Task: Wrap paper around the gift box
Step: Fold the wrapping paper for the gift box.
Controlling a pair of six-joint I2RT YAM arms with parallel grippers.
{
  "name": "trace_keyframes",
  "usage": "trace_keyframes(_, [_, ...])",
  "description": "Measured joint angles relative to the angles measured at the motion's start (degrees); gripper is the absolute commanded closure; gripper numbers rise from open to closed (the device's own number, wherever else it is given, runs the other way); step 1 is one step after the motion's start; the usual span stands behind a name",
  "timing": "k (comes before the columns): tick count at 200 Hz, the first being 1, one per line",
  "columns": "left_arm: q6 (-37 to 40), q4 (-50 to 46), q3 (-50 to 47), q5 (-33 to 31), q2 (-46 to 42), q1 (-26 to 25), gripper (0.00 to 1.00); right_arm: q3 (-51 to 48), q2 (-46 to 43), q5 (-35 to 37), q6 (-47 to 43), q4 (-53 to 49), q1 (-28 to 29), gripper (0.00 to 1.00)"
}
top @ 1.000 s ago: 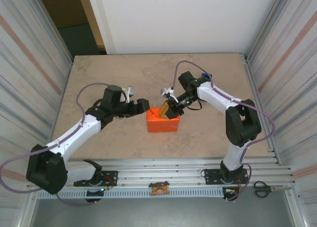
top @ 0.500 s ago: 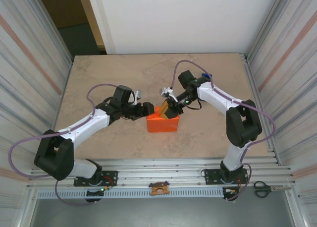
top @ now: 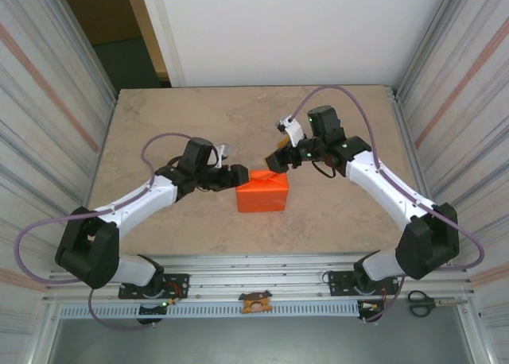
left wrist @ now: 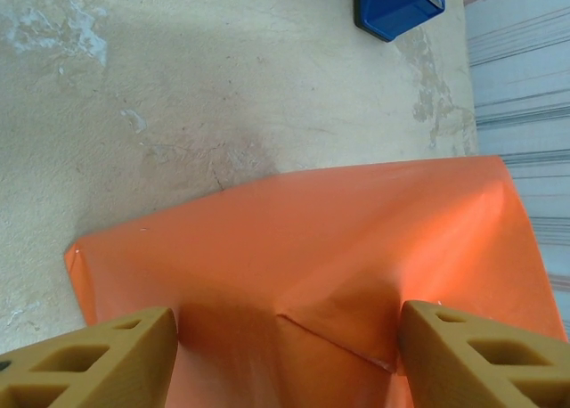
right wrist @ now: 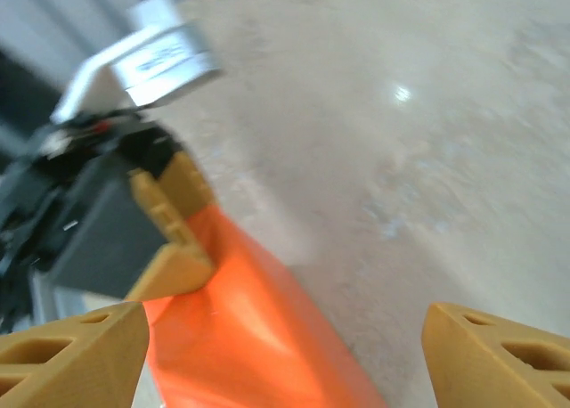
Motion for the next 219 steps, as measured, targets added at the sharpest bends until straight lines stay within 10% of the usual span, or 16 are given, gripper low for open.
trace_keyframes(60, [0.1,0.4,-0.1,0.0,0.0,0.0,0.34,0.1,3.2,5.8,19.4,-6.6,0.4,0.1])
trace_keyframes(219, [0.2,0.9,-0.4,0.2,0.0,0.0,0.34,-0.5,6.4,3.4,20.8,-11.4,2.5,0.02])
